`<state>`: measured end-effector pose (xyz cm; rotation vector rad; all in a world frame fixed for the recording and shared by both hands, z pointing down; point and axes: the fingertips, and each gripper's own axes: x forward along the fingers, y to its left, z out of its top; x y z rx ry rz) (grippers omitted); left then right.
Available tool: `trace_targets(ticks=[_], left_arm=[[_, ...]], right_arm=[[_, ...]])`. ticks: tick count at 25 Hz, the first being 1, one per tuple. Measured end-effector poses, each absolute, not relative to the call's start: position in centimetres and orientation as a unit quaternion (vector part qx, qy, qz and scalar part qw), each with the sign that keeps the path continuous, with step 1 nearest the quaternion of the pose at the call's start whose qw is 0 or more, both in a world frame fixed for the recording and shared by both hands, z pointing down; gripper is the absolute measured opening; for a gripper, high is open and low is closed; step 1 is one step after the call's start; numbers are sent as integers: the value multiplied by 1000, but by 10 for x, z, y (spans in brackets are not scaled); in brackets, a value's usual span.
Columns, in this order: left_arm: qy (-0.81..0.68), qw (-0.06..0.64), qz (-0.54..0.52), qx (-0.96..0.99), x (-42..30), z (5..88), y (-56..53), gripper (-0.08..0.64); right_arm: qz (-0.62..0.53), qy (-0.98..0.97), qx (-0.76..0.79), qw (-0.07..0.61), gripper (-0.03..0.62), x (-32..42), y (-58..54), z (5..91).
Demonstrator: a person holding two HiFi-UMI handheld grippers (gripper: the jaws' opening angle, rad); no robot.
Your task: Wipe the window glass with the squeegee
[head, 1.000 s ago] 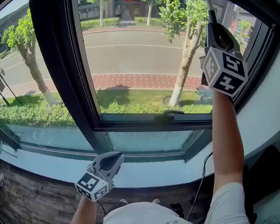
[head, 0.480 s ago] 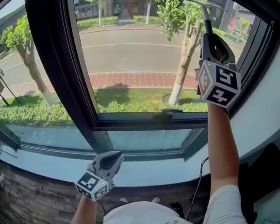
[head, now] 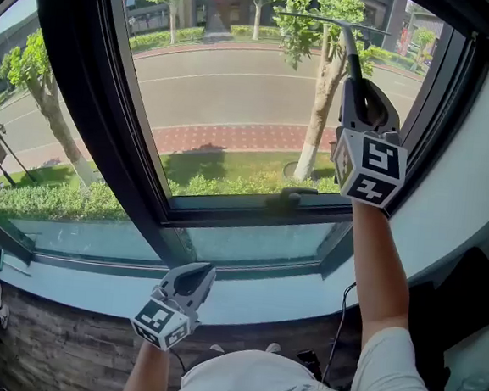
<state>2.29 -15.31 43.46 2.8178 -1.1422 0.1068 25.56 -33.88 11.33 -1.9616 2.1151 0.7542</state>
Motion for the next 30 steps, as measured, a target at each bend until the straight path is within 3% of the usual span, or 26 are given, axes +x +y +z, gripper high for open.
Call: trace_targets(ticks=[30], left_arm=[[-369, 50, 38, 927, 29, 431, -146, 14]], right_arm=[[197, 724, -660, 28, 98, 256, -328, 209]])
